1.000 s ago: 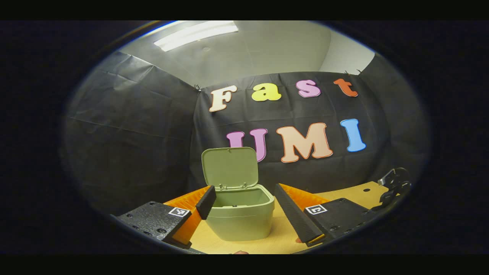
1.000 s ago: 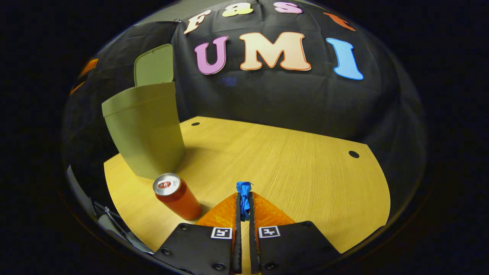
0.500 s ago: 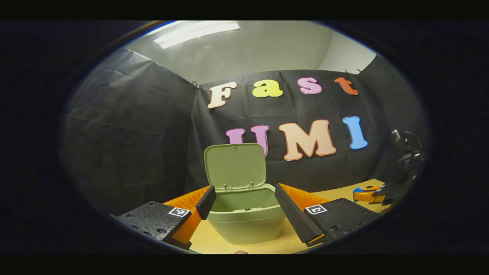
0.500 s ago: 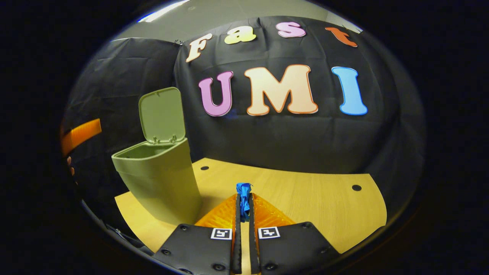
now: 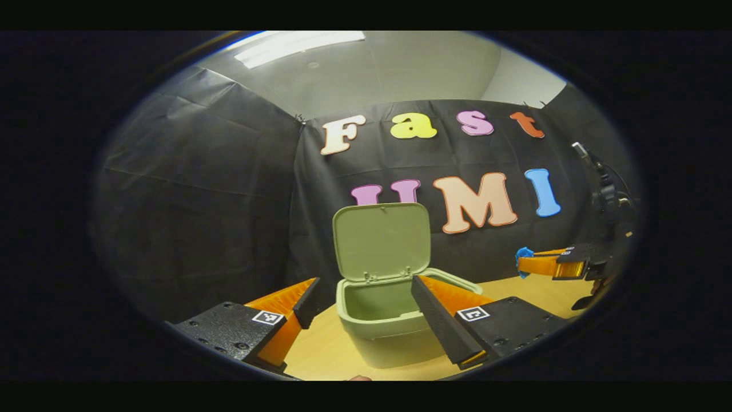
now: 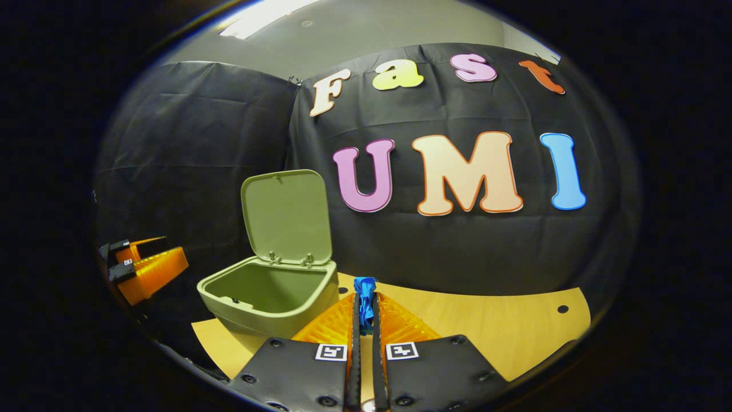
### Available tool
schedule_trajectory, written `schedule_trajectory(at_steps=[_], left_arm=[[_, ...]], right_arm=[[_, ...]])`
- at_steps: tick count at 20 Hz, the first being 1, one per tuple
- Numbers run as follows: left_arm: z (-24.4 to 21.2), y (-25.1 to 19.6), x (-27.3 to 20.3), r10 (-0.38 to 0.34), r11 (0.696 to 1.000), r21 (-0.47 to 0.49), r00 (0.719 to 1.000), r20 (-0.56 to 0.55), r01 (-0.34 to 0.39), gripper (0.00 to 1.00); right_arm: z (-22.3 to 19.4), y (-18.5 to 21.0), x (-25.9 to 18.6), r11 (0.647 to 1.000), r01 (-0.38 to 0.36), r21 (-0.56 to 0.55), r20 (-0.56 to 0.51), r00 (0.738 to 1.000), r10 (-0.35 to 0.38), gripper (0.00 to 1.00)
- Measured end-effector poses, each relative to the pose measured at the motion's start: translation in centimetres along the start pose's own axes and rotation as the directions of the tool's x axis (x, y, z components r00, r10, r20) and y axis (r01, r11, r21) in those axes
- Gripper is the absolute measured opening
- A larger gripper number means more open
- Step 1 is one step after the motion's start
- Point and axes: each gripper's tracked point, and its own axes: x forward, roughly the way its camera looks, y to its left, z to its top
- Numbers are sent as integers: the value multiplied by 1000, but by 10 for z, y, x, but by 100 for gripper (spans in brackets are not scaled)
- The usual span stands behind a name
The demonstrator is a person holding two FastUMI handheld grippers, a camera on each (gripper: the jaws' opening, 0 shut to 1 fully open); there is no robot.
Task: Press the lid of the desktop garbage bin to open it, pick up the crumpled paper on the desktop and throw it into the bin, then pick up the pop can on the desktop and drop it into the bin, and finally close the garbage bin lid.
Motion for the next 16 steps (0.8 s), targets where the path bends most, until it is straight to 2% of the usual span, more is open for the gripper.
schedule_trajectory(at_steps=[6, 7, 8, 10, 15, 16], left_arm=[[-11, 38, -4, 13, 999, 48, 1000, -16, -13, 94], [-12, 42, -4, 15, 998, 56, 1000, -20, -14, 99], [-14, 46, -4, 18, 998, 64, 1000, -24, -16, 94], [-11, 48, -5, 10, 998, 68, 1000, -20, -9, 94], [-7, 31, -6, -29, 998, 58, 1000, -7, 29, 94], [-5, 22, -6, -47, 998, 50, 999, -4, 47, 94]], right_arm=[[2, 73, 29, 996, -84, -27, 9, 996, 84, 12], [1, 80, 34, 996, -88, -30, 8, 996, 88, 12], [-1, 85, 38, 995, -90, -32, 6, 996, 90, 12], [-7, 93, 44, 994, -105, -35, -7, 994, 105, 15], [0, 86, 32, 997, -69, -44, 25, 997, 70, 100], [3, 81, 25, 997, -56, -53, 40, 997, 58, 99]])
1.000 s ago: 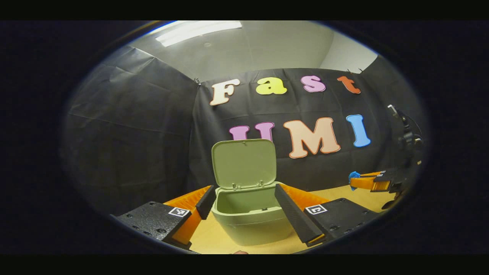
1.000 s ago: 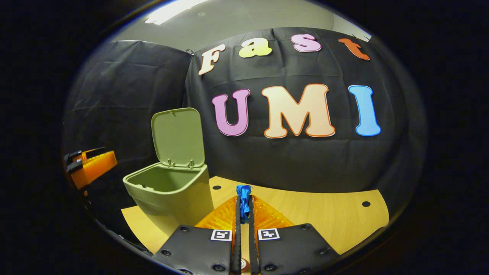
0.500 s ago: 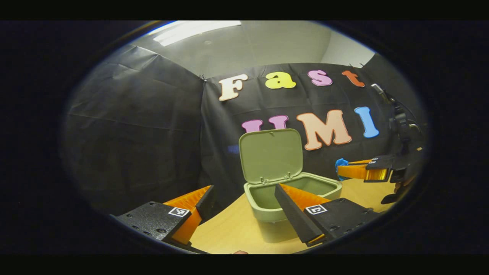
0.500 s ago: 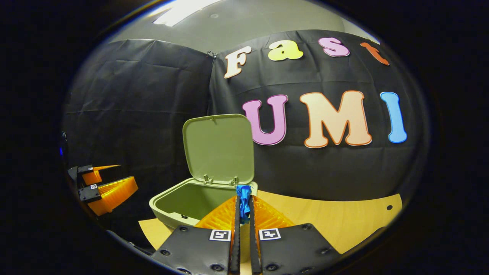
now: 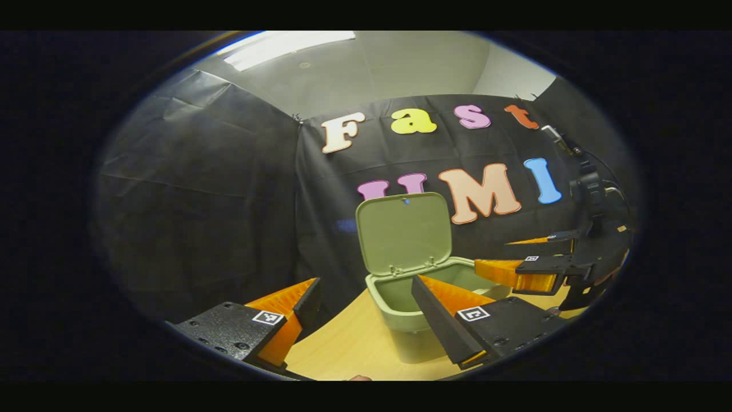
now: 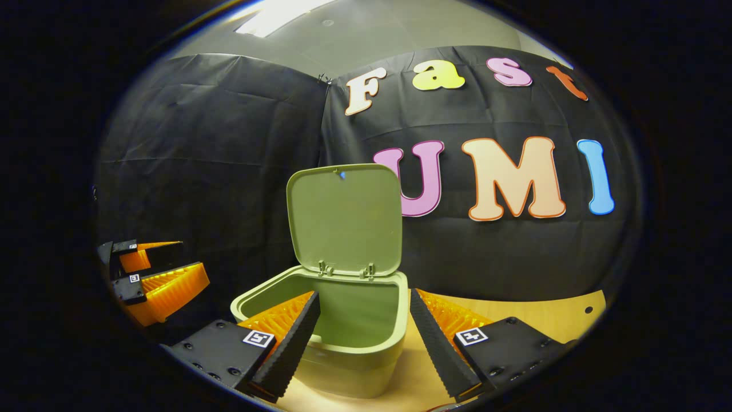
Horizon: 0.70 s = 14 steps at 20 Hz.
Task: Press the lid of the desktop garbage bin to open it, pick up the crumpled paper on the desktop and throw it into the bin, then pick up the pop can on the desktop and drop it into the bin, and finally close the garbage bin lid.
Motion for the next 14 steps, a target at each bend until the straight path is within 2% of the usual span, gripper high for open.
schedule_trajectory(at_steps=[5, 10, 11, 12, 13, 14], left_arm=[[13, -52, 1, -85, 994, -64, 996, 15, 86, 94], [13, -120, 0, -187, 979, -83, 982, 4, 187, 94], [12, -136, -2, -209, 974, -93, 978, -1, 208, 94], [9, -151, -2, -230, 968, -103, 973, -6, 228, 100], [6, -166, -3, -253, 962, -110, 967, -14, 250, 94], [3, -182, -4, -275, 955, -118, 961, -17, 271, 95]], right_arm=[[10, -52, -43, 996, 83, -22, 38, 996, -82, 98], [14, -126, -100, 980, 200, -15, 50, 979, -199, 96], [12, -140, -111, 975, 223, -9, 44, 974, -223, 100], [10, -156, -121, 970, 245, -2, 36, 969, -244, 98], [6, -167, -132, 964, 265, 5, 28, 964, -265, 98], [3, -181, -143, 958, 285, 13, 20, 958, -285, 98]])
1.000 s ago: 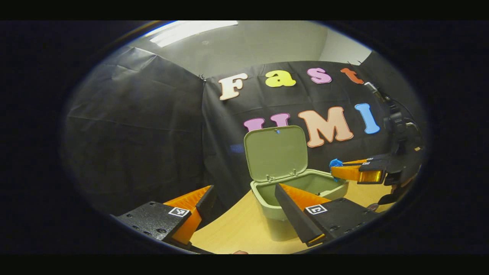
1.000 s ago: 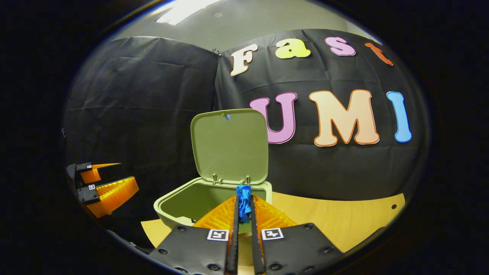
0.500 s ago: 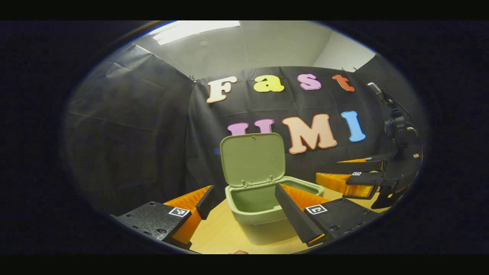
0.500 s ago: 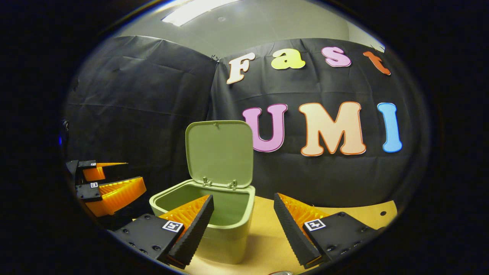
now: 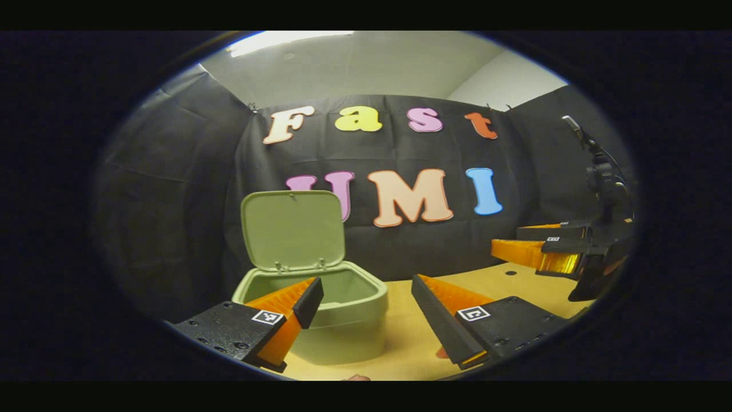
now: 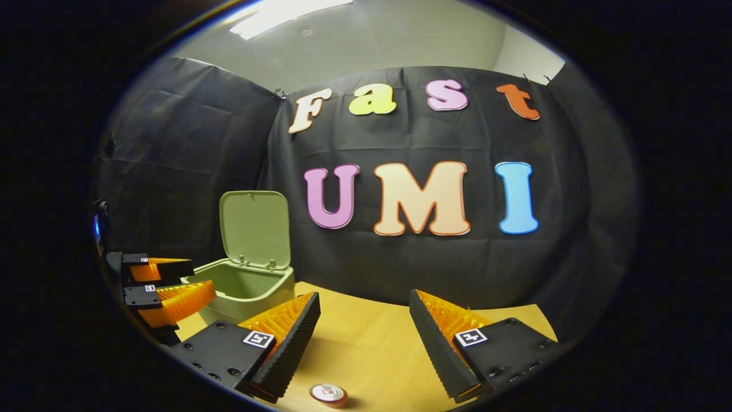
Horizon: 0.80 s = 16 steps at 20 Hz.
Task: Press the lid of the desktop garbage bin to open it, pick up the crumpled paper on the desktop and throw it into the bin, then pick up the pop can on the desktop and drop it into the bin, and finally close the garbage bin lid.
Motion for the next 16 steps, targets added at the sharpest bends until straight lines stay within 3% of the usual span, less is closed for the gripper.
schedule_trajectory(at_steps=[2, 3, 4, 9, 14, 16], left_arm=[[-14, -26, 7, -37, 999, -10, 999, -25, 36, 95], [-23, -38, 10, -52, 999, -15, 998, -42, 51, 100], [-34, -51, 13, -68, 998, -20, 996, -61, 67, 95], [-95, -102, 20, -135, 991, -43, 976, -171, 130, 95], [-152, -133, 22, -142, 989, -78, 956, -256, 126, 95], [-177, -137, 25, -111, 993, -79, 947, -301, 91, 95]], right_arm=[[-6, -31, -13, 999, 41, 13, -17, 999, -41, 98], [-8, -46, -19, 998, 61, 19, -22, 998, -61, 98], [-13, -60, -26, 996, 81, 22, -30, 996, -80, 96], [-27, -122, -60, 986, 167, 5, -63, 984, -167, 100], [-41, -169, -92, 975, 222, -17, -100, 970, -223, 98], [-45, -191, -107, 968, 249, -2, -116, 962, -248, 98]])
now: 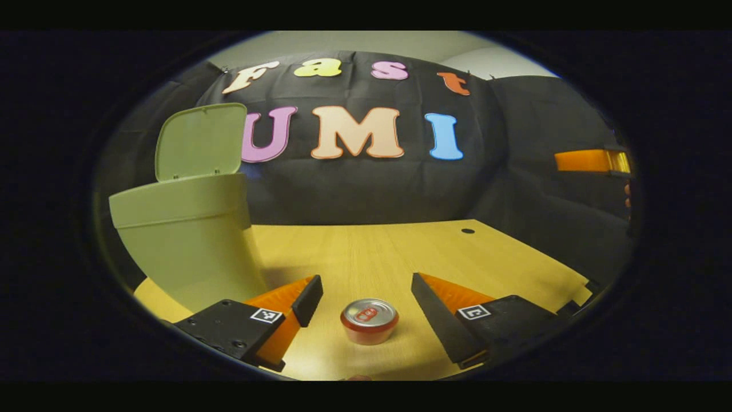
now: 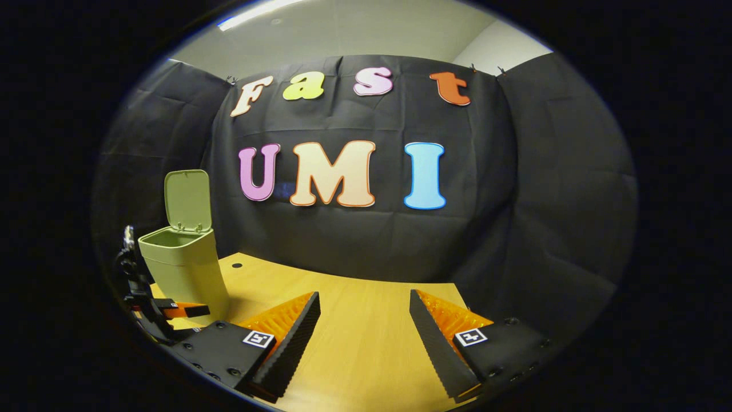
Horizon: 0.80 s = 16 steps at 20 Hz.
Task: Press the lid of the desktop garbage bin to open it, pick up the crumpled paper on the desktop and throw it into the bin, then pick up the pop can on the desktop and drop it into the bin, and finally close the garbage bin lid.
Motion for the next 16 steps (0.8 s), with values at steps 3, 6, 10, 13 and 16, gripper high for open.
schedule_trajectory(at_steps=[3, 6, 10, 13, 16], left_arm=[[-25, -3, 10, 30, 1000, -1, 999, -40, -30, 95], [-54, -7, 21, 35, 999, 5, 994, -100, -35, 95], [-68, -16, 30, 16, 1000, 16, 986, -163, -14, 77], [-34, -19, 33, 3, 999, 48, 993, -117, 3, 77], [22, -24, 35, -34, 999, 42, 999, -38, 36, 76]], right_arm=[[-4, -24, -7, 1000, 30, 1, -10, 1000, -30, 98], [-10, -37, -15, 999, 48, -16, -14, 999, -48, 99], [-24, -44, -19, 998, 48, -42, -43, 998, -50, 98], [-29, -32, -11, 999, 28, -23, -57, 998, -29, 98], [-29, -15, -5, 1000, 4, -11, -43, 999, -5, 100]])
